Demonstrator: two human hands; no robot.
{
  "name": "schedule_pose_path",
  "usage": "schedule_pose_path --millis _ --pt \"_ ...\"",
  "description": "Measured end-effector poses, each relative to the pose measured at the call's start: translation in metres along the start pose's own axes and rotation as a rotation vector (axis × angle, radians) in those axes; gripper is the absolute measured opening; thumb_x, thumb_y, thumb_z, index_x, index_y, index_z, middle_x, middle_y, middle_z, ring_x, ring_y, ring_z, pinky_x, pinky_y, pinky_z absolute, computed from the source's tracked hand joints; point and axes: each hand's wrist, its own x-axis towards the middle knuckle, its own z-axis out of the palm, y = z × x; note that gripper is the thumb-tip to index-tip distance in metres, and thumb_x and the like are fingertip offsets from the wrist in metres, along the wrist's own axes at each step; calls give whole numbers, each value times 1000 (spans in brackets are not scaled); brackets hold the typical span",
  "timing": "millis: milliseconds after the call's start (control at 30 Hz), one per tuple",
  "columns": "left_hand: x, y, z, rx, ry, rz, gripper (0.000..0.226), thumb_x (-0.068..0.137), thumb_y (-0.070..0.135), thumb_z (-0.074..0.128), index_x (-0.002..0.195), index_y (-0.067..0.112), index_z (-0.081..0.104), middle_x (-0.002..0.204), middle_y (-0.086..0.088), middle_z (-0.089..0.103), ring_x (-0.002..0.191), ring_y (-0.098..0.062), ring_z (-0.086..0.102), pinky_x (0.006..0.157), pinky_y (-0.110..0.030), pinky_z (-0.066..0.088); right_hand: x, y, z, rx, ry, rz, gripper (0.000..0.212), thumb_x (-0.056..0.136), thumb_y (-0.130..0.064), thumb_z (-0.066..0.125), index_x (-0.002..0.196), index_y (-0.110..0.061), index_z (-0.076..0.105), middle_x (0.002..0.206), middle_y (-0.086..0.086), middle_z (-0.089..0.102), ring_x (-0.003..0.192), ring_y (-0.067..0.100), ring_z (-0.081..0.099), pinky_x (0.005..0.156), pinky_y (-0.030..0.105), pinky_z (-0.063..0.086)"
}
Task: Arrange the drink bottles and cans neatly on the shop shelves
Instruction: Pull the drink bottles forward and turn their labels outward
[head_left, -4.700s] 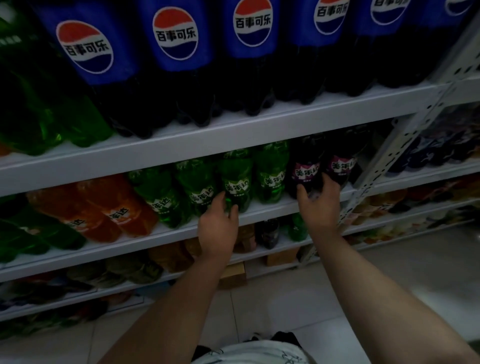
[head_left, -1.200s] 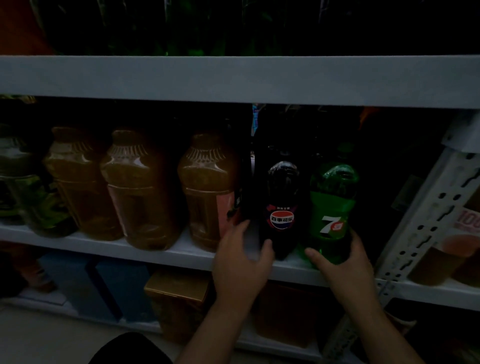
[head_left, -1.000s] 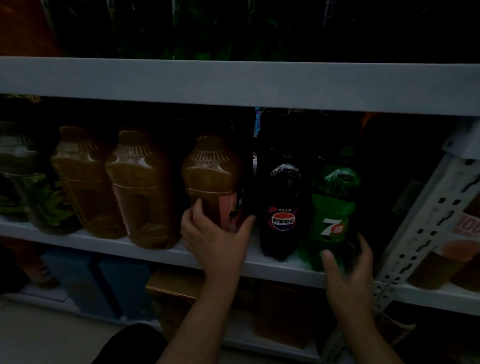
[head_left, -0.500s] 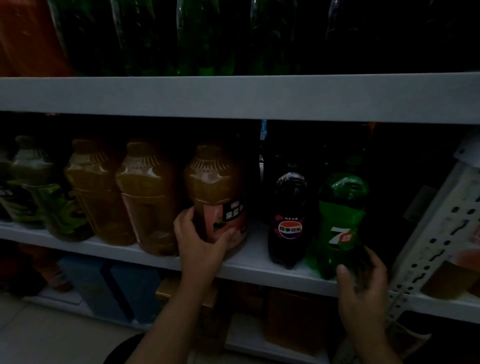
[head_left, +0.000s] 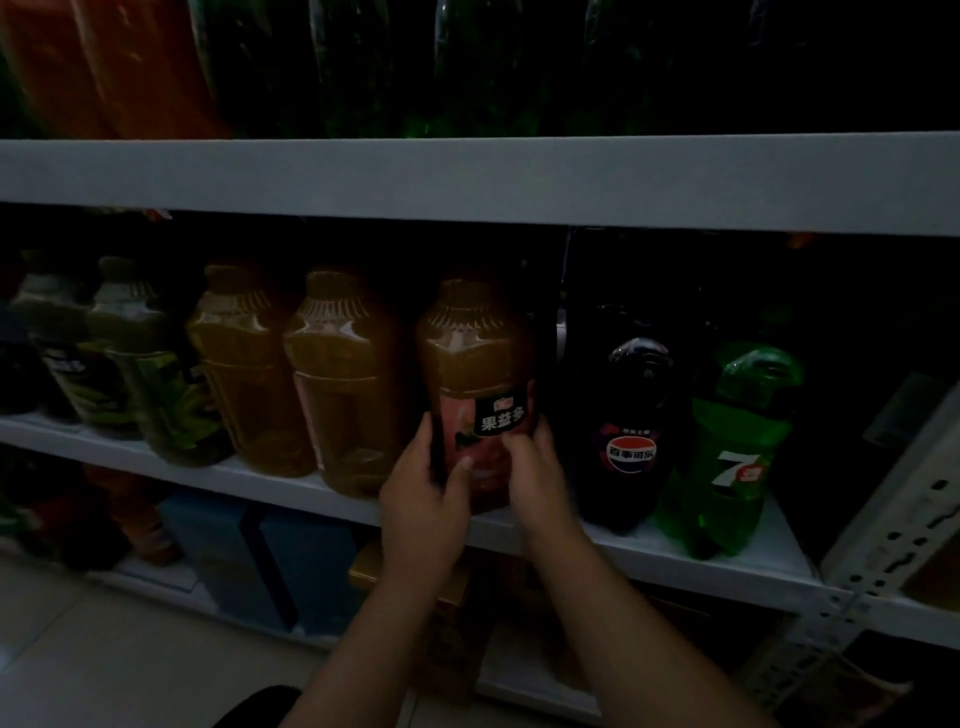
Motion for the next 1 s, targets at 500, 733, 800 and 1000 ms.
schedule_pose_path --millis 500,733,800,1000 --pt "25 -3 3 -335 -331 -28 57 92 40 56 144 37 32 135 13 52 125 -7 50 102 -37 45 -37 16 19 -278 270 -129 85 74 -41 50 148 -38 8 150 -12 17 136 17 27 107 48 34" --pt "14 -3 -12 139 100 66 35 91 43 55 125 35 50 116 15 57 106 -3 55 77 -9 41 -34 24 9 -269 198 -93 87 77 -46 49 149 -41 -1 156 -13 11 139 14 22 106 33 27" --pt "14 -8 -22 301 422 -11 49 84 43 62 127 28 46 123 3 47 111 -9 44 82 -20 39 -33 29 6 -285 183 -63 88 77 -50 48 148 -41 -3 157 -13 8 141 13 17 109 32 21" --pt "43 -18 -39 101 351 -336 103 73 46 71 149 32 2 158 -10 4 144 -29 9 114 -55 19 -32 31 7 -261 214 -69 89 77 -43 52 150 -38 1 157 -12 11 140 13 19 107 29 21"
